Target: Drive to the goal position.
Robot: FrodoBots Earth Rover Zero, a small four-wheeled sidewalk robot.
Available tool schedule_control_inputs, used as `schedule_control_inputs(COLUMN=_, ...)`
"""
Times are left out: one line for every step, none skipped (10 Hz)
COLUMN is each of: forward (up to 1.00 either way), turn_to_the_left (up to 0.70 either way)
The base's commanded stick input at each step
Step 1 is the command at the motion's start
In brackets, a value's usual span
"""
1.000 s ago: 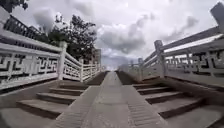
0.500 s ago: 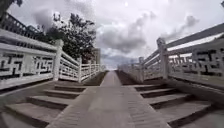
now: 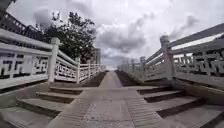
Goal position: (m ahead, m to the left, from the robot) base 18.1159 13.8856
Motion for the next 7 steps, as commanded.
schedule_control_inputs(forward=0.45, turn_to_the_left=0.00)
schedule_control_inputs(forward=0.45, turn_to_the_left=0.00)
schedule_control_inputs(forward=0.45, turn_to_the_left=0.00)
schedule_control_inputs(forward=0.45, turn_to_the_left=0.00)
schedule_control_inputs(forward=0.45, turn_to_the_left=0.00)
schedule_control_inputs(forward=0.45, turn_to_the_left=0.00)
schedule_control_inputs(forward=0.45, turn_to_the_left=0.00)
